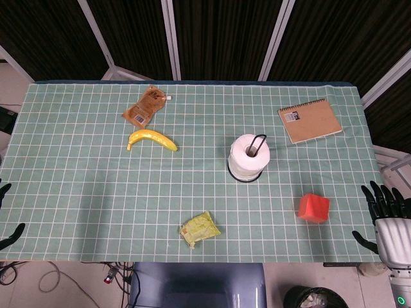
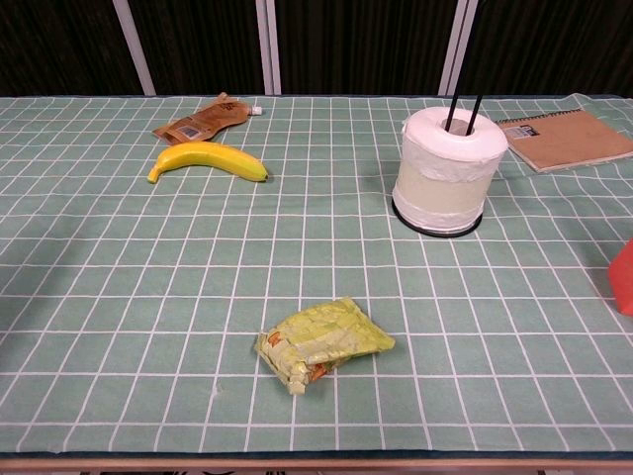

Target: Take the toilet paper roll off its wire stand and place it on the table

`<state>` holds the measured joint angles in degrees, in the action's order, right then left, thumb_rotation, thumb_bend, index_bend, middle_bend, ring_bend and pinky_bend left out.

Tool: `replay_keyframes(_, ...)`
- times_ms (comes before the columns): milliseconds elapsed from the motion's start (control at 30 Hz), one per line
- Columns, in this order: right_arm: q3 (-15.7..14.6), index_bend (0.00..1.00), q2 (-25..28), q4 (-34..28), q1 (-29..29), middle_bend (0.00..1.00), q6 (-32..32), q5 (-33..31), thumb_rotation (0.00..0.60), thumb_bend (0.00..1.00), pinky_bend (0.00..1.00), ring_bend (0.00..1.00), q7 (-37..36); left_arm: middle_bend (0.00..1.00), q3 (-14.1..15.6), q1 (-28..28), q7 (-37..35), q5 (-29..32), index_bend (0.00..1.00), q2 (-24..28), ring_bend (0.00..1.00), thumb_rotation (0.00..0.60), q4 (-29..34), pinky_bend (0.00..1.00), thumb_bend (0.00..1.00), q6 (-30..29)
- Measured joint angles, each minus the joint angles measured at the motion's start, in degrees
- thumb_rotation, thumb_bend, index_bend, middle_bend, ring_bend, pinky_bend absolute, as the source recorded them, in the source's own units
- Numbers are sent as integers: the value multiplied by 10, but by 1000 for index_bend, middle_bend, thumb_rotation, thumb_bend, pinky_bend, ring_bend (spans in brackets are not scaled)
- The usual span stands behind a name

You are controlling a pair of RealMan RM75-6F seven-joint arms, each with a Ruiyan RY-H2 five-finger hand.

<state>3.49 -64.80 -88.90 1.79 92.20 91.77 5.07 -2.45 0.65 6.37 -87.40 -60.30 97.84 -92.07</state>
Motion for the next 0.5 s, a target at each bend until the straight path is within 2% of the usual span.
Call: replay_keyframes(500, 1, 0, 2, -1, 0, 0, -1, -3, 600, 0, 0, 0, -10, 0, 0, 0, 7, -1, 101, -2, 0, 600, 3, 0, 230, -2)
